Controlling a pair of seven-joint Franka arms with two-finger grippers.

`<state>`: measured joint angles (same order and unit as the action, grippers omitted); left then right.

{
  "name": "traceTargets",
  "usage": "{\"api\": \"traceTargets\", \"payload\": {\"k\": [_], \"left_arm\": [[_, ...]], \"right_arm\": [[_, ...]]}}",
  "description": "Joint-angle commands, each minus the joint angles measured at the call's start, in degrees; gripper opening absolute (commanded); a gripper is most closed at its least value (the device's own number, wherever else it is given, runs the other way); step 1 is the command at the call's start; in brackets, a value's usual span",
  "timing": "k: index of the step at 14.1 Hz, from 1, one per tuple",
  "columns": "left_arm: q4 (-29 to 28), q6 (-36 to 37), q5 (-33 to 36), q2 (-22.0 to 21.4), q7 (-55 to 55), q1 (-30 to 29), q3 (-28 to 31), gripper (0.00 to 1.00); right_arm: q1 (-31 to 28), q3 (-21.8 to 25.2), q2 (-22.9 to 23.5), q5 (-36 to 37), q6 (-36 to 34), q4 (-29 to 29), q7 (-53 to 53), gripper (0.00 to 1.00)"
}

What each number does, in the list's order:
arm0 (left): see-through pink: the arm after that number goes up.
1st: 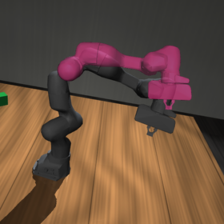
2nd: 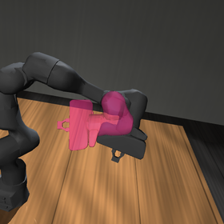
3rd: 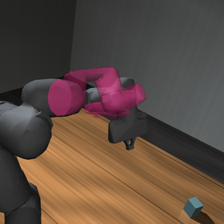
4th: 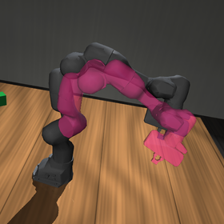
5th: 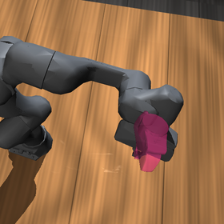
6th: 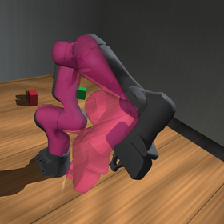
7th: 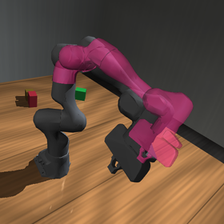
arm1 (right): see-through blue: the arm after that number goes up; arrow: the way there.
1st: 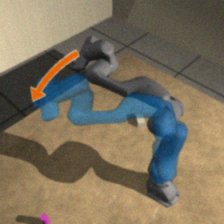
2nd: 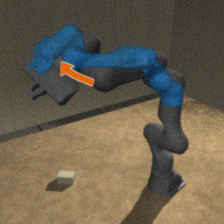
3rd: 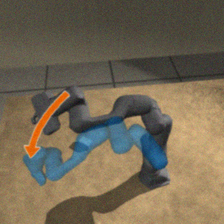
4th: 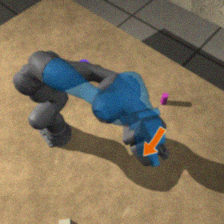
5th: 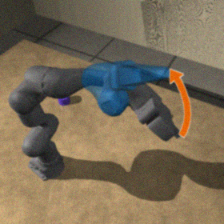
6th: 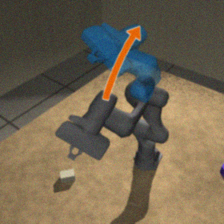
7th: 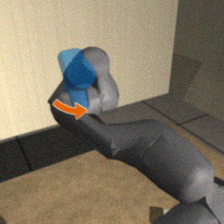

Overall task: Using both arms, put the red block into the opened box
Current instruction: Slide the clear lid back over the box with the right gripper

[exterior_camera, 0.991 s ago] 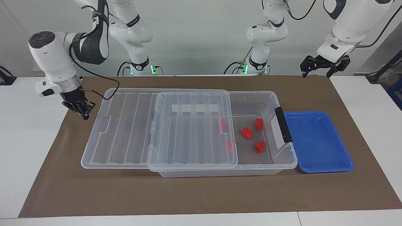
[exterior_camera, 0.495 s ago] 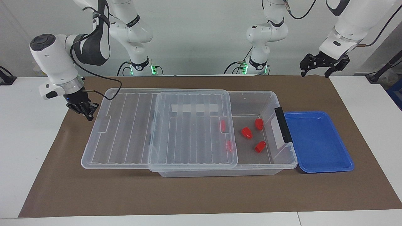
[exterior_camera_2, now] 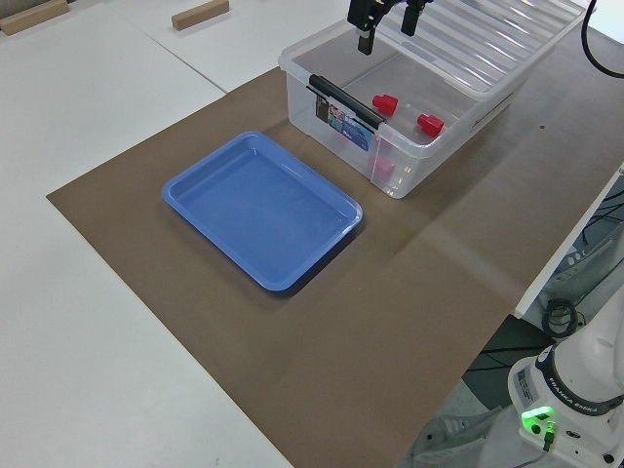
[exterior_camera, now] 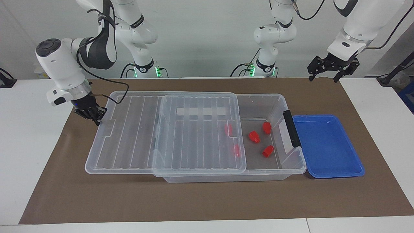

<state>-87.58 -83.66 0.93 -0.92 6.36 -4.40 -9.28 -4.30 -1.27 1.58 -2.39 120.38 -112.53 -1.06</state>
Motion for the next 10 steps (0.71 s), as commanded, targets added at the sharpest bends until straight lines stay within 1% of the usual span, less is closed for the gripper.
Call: {"api": "traceTargets", "payload": {"k": [1, 2, 4, 5, 8, 10], "left_arm": [[-2.59, -1.86, -0.76, -1.98, 0.41, 1.68, 0.58, 1.00], [-2.59, -1.86, -1.02, -1.98, 0.23, 2.55, 0.67, 1.00], [-2.59, -1.95, -1.02, -1.98, -2.74, 3.26, 0.58, 1.00], [-2.59, -1.95, -1.02, -1.98, -4.06, 3.43, 0.58, 1.00], [-2.68, -1.86, -1.11, -1.98, -4.08, 2.91, 0.67, 1.00], [-2.68, -1.86, -1.11, -1.98, -4.25, 3.26, 0.67, 1.00]], "right_arm": [[1.83, -0.22, -0.18, -1.39, 0.91, -0.67, 1.59, 0.00], [2.10, -0.31, -0.35, -1.39, 1.00, -1.28, 1.76, 0.00], [5.34, -0.31, -0.53, -1.39, 1.17, -1.90, 1.33, 0.00], [5.70, -0.31, -0.44, -1.39, 1.26, -1.90, 1.24, 0.00], [8.68, -0.31, -0.18, -1.65, 1.52, -2.08, 1.68, 0.00], [11.15, -0.31, 0.00, -4.46, 3.54, -2.34, 1.15, 0.00]]}}
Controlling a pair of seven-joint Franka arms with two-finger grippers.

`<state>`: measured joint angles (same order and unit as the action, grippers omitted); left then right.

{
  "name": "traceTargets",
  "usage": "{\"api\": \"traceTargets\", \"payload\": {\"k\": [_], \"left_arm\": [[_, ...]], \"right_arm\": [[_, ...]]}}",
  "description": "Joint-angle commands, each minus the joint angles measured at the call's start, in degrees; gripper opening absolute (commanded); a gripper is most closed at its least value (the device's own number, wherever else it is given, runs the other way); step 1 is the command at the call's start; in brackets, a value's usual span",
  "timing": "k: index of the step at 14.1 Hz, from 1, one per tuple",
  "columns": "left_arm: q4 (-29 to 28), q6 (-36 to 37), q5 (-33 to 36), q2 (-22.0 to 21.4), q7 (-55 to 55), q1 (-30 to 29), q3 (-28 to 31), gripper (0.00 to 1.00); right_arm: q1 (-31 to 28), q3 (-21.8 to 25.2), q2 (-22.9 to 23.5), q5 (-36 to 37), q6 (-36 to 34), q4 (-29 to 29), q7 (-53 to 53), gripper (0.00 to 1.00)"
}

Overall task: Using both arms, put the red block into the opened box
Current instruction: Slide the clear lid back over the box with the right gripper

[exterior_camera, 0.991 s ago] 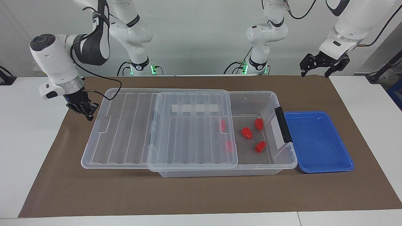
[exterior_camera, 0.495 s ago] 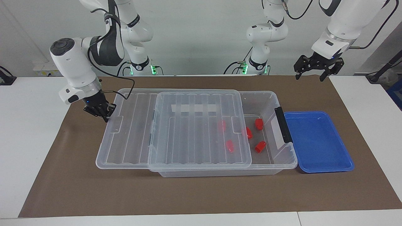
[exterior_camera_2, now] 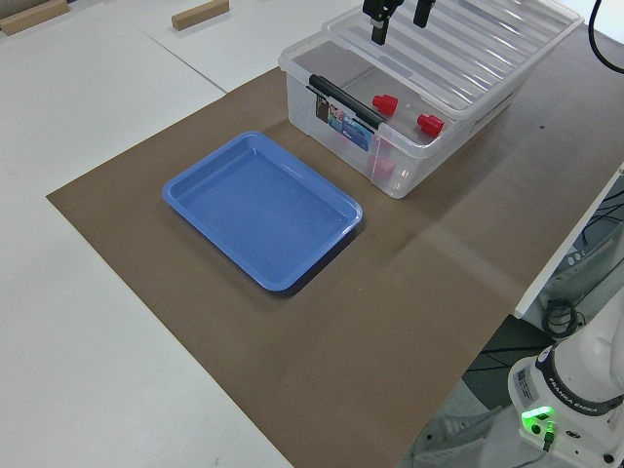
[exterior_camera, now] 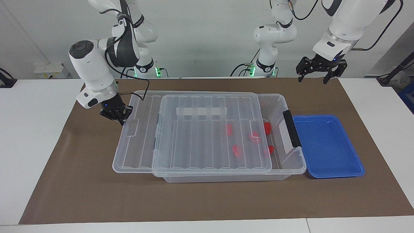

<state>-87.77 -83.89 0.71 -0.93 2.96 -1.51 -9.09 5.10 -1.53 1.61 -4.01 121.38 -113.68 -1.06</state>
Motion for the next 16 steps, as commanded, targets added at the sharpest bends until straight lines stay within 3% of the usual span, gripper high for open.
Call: {"api": "traceTargets", "payload": {"k": [1, 8, 16], "left_arm": [[-2.50, -1.62, -0.79, -1.97, -0.85, 0.45, 0.56, 1.00], [-2.41, -0.75, -0.79, -1.97, -0.67, -0.16, 0.83, 1.00], [-2.41, -0.75, -0.79, -1.97, -0.67, -0.87, 1.18, 1.00]], "right_arm": [[2.36, -0.06, -0.03, -3.02, 2.81, -1.54, 0.71, 0.00], [5.53, -0.06, 0.94, -3.55, 6.85, -1.72, -0.52, 0.00], [5.71, 0.12, 0.15, -3.55, 5.63, -1.11, -1.75, 0.00]]}}
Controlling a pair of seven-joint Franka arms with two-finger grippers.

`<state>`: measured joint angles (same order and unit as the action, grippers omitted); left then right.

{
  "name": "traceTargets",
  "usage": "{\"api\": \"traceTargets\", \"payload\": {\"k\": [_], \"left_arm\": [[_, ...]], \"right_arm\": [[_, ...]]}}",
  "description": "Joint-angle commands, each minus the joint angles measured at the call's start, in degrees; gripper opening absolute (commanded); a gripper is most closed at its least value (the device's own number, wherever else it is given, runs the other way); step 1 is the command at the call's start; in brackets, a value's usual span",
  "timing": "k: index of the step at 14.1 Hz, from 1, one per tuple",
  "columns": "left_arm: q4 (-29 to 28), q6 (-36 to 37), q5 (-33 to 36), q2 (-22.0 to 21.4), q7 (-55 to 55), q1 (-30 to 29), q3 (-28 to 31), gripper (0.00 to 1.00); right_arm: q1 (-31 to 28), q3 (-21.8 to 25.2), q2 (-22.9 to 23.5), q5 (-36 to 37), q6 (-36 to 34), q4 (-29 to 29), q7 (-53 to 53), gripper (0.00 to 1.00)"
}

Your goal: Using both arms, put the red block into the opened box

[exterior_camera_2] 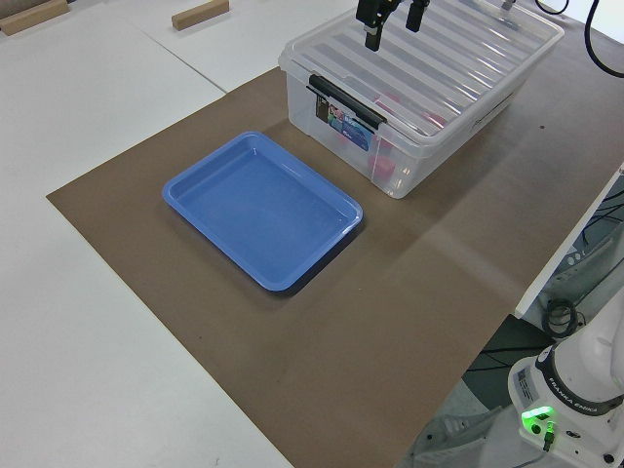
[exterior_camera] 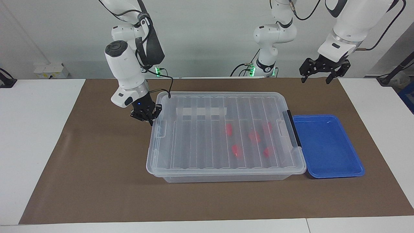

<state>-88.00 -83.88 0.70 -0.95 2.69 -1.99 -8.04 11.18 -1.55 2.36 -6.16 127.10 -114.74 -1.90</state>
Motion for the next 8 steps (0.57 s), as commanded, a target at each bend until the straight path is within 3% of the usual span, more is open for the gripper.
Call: {"api": "traceTargets", "payload": {"k": [1, 4, 6, 8], "left_arm": [[-2.17, -0.75, -0.79, -1.95, -0.41, -0.30, 0.13, 1.00], [-2.17, -0.75, -0.79, -1.95, -0.41, -0.38, 0.13, 1.00], [-2.17, -0.75, -0.79, -1.95, -0.41, -0.30, 0.13, 1.00], [-2.17, -0.75, -0.79, -1.95, -0.41, -0.30, 0.13, 1.00]], "right_arm": [[-0.81, 0.40, -1.30, -1.31, -1.41, -0.05, -0.91, 0.00], [-4.67, 0.58, -3.93, -0.79, -6.42, -0.48, -1.96, 0.01], [-7.57, 0.58, -5.25, -0.43, -7.75, -0.66, -3.97, 1.00], [-9.68, 0.75, -5.96, 0.88, -9.76, -0.31, -5.03, 1.00]]}}
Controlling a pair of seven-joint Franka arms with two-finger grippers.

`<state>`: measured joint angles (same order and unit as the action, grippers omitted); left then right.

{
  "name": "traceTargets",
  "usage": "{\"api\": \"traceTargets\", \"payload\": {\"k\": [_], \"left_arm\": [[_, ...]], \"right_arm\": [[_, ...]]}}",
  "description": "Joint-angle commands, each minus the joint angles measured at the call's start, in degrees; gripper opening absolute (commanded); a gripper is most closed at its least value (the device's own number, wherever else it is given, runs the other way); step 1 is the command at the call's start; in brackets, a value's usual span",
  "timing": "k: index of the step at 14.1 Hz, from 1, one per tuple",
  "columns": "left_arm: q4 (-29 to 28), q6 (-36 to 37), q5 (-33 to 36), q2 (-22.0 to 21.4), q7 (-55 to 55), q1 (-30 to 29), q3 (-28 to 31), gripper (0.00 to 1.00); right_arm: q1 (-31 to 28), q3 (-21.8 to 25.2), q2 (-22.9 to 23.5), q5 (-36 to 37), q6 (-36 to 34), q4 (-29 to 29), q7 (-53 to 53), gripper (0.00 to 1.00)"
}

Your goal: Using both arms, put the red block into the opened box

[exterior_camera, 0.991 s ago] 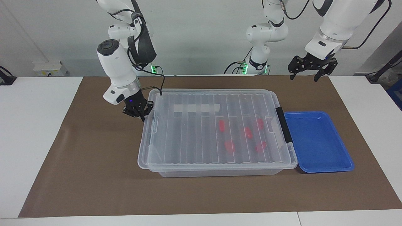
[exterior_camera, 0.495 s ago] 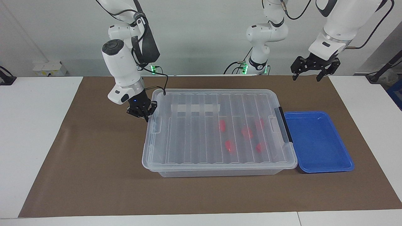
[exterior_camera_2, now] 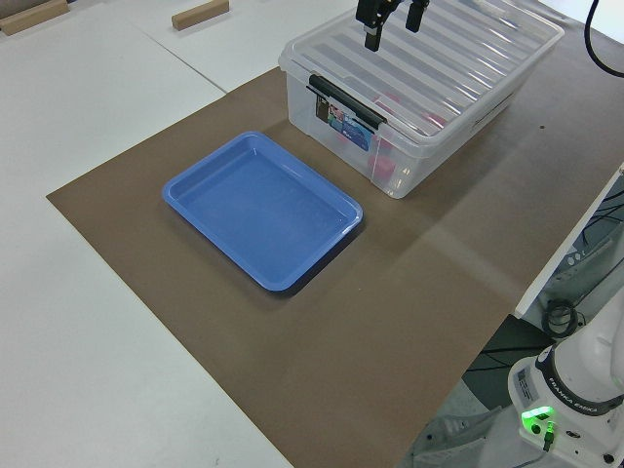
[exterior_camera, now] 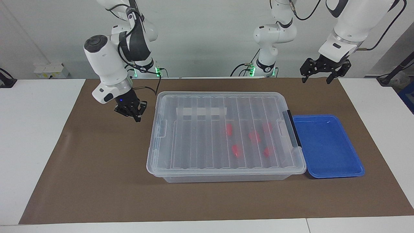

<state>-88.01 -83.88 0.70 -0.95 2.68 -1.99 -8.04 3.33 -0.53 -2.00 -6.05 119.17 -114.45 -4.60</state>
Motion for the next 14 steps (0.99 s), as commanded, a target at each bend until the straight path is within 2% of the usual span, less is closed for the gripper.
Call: {"api": "traceTargets", "payload": {"k": [1, 3, 11, 14], "left_arm": [[-2.16, -0.75, -0.79, -1.95, -0.39, -0.38, 0.13, 1.00], [-2.16, -0.75, -0.79, -1.95, -0.39, -0.38, 0.13, 1.00], [-2.16, -0.75, -0.79, -1.95, -0.39, -0.38, 0.13, 1.00], [-2.16, -0.75, -0.79, -1.95, -0.39, -0.38, 0.13, 1.00]], "right_arm": [[-2.79, -0.26, -1.86, 2.43, -2.88, -0.16, -3.04, 1.00], [-3.85, -0.26, -1.78, 4.03, -3.94, 1.94, -5.67, 1.00], [-4.91, -0.52, 3.22, 7.89, -19.75, 20.74, -7.35, 1.00], [-4.73, -0.53, 3.76, 8.34, -23.01, 23.22, -7.27, 1.00]]}}
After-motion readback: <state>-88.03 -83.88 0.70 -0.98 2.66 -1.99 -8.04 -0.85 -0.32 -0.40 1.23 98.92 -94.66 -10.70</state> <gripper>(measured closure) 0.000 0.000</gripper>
